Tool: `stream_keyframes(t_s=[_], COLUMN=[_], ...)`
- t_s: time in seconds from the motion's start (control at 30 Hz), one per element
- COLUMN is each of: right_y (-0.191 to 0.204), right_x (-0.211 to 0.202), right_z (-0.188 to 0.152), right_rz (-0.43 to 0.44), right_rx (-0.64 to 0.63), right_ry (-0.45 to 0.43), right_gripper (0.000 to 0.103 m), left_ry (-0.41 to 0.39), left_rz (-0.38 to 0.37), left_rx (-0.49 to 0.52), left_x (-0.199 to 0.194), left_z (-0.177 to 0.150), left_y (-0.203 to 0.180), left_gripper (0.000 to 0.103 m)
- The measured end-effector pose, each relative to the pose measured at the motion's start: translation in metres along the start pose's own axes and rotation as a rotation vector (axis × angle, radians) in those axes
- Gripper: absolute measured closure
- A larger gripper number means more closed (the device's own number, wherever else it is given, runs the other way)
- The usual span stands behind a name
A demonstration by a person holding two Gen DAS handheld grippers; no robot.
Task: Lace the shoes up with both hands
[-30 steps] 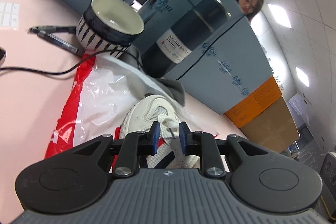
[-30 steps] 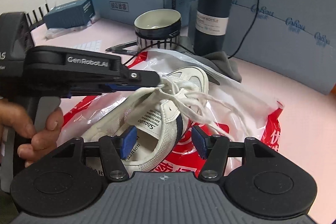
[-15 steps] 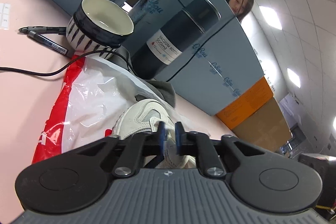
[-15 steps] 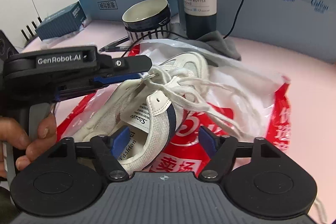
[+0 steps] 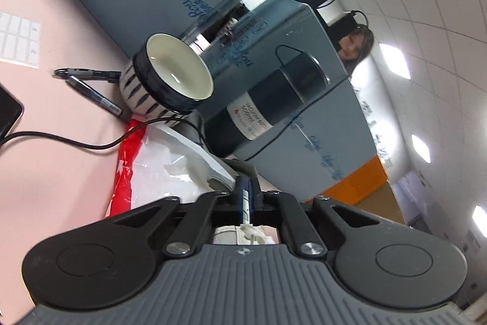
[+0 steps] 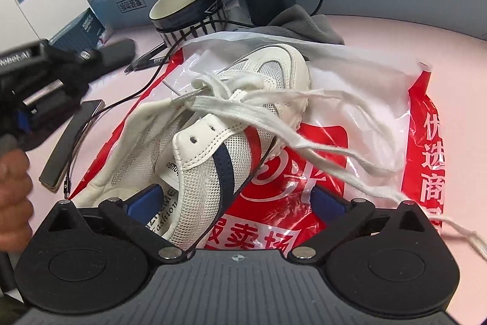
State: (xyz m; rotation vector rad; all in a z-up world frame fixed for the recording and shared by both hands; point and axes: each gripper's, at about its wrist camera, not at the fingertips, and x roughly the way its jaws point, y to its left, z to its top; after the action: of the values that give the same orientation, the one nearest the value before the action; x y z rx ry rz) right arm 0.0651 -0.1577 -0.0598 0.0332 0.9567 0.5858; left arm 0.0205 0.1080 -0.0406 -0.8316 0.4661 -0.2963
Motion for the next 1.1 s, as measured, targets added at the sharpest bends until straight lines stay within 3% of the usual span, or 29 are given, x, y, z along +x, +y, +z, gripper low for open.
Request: stream_keyframes(t_s=[0.03, 0.1, 0.27, 0.37, 0.43, 0.87, 1.0, 1.1], right_y=[0.0, -0.002, -0.003, -0.003, -0.003, -0.002, -0.002, -0.002], right_x=[-0.001, -0.001, 0.0, 0.0, 0.0, 0.0, 0.0, 0.0], right_z=[-0.001, -0.001, -0.002, -0.002, -0.002, -0.004, -0.003, -0.003], right_rz=[-0.001, 0.003, 0.01, 0.011, 0.011, 0.005, 0.005, 0.005], right_rx=[0.003, 0.012, 0.02, 0.021, 0.022, 0.024, 0.029, 0.029], right_ry=[-0.005, -0.007, -0.004, -0.002, -0.002, -0.01, -0.011, -0.01], right_gripper=[0.0, 0.0, 0.0, 0.0, 0.0, 0.0, 0.0, 0.0], left_ry=[0.012, 0.038, 0.102, 0.119, 0.123, 0.001, 0.019, 0.04], left_rz=[-0.008, -0.017, -0.016, -0.006, 0.004, 0.016, 0.016, 0.018], left_rx=[0.007, 0.052, 0.126, 0.151, 0.152, 0.058, 0.007, -0.004], left_x=[-0.001, 0.001, 0.018, 0.026, 0.029, 0.006, 0.005, 0.007], left_z=[0.002, -0.003, -0.023, -0.029, -0.031, 0.004, 0.003, -0.003], left_y=[0.001, -0.003, -0.015, -0.019, -0.019, -0.005, 0.001, 0.002], left_gripper=[0.088, 0.078, 0.078, 0.082, 0.101, 0.1, 0.082, 0.076])
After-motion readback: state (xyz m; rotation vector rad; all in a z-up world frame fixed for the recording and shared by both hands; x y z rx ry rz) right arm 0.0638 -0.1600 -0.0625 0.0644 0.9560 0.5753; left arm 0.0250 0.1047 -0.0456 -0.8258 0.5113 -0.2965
